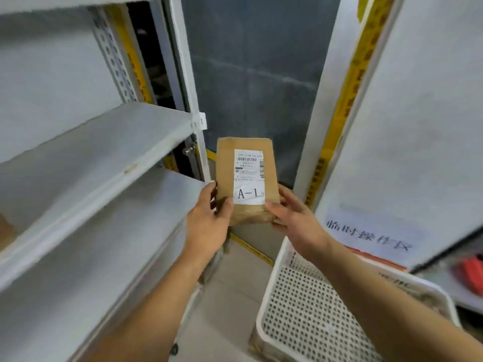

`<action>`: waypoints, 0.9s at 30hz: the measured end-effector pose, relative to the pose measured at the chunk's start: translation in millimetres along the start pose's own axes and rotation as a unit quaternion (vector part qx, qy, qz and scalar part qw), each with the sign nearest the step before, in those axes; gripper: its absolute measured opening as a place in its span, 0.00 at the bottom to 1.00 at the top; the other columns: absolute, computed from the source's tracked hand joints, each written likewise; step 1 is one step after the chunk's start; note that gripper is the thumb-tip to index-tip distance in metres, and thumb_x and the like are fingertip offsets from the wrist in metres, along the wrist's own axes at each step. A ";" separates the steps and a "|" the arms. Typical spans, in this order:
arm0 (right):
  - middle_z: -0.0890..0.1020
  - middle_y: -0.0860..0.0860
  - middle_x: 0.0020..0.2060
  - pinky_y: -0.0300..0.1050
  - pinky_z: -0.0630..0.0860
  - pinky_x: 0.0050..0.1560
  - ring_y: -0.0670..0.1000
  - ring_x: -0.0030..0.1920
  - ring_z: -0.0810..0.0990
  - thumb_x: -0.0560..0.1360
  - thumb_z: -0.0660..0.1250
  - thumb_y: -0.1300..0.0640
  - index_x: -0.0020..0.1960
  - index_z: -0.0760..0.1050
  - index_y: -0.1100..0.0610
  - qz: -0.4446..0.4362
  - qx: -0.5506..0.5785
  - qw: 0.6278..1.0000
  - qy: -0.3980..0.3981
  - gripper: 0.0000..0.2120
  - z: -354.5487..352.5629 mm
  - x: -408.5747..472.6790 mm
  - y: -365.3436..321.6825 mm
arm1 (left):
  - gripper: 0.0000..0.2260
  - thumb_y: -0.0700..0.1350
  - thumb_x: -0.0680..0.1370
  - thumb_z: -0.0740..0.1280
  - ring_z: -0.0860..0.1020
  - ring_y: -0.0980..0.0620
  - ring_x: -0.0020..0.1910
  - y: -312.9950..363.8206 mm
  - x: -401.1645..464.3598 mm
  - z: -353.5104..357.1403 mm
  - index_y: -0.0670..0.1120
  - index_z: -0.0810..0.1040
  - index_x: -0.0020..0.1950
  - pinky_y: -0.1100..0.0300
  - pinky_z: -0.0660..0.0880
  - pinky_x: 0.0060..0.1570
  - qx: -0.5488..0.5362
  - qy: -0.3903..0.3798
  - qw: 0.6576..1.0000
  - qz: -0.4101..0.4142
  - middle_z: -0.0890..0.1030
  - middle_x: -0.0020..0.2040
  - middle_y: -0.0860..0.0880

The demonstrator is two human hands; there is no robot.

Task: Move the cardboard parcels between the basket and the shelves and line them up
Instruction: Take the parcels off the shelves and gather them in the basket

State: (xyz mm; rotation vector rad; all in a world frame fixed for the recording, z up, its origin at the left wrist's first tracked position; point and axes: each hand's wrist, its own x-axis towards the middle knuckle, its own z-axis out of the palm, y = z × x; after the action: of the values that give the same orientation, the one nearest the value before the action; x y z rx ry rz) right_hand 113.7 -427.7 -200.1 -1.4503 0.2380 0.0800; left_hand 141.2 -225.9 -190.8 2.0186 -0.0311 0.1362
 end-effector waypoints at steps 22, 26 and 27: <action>0.84 0.49 0.64 0.62 0.81 0.64 0.55 0.60 0.86 0.83 0.69 0.59 0.73 0.73 0.51 0.223 0.100 0.938 0.245 0.20 -183.9 -42.8 292.9 | 0.27 0.53 0.86 0.63 0.83 0.57 0.50 -168.4 -70.4 277.4 0.64 0.56 0.82 0.56 0.84 0.46 0.090 -0.383 0.903 -0.173 0.78 0.68 0.59; 0.84 0.49 0.63 0.59 0.82 0.63 0.56 0.59 0.86 0.84 0.68 0.60 0.76 0.71 0.51 0.260 0.099 0.926 0.254 0.22 -198.1 -25.3 342.0 | 0.28 0.51 0.86 0.62 0.80 0.55 0.56 -207.5 -73.9 314.7 0.64 0.54 0.83 0.61 0.82 0.50 0.098 -0.385 0.893 -0.212 0.73 0.75 0.57; 0.85 0.49 0.63 0.57 0.82 0.63 0.55 0.59 0.86 0.84 0.67 0.60 0.76 0.71 0.51 0.266 0.101 0.924 0.257 0.21 -202.2 -22.6 353.3 | 0.28 0.50 0.86 0.63 0.80 0.58 0.52 -215.4 -75.2 324.2 0.62 0.56 0.84 0.68 0.79 0.44 0.097 -0.383 0.893 -0.215 0.74 0.73 0.57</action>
State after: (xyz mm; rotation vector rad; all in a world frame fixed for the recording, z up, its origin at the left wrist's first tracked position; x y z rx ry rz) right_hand -1.0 -582.3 -559.5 -1.1437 1.0419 0.1104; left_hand 111.2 -426.0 -531.8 2.1044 -0.0707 -0.9769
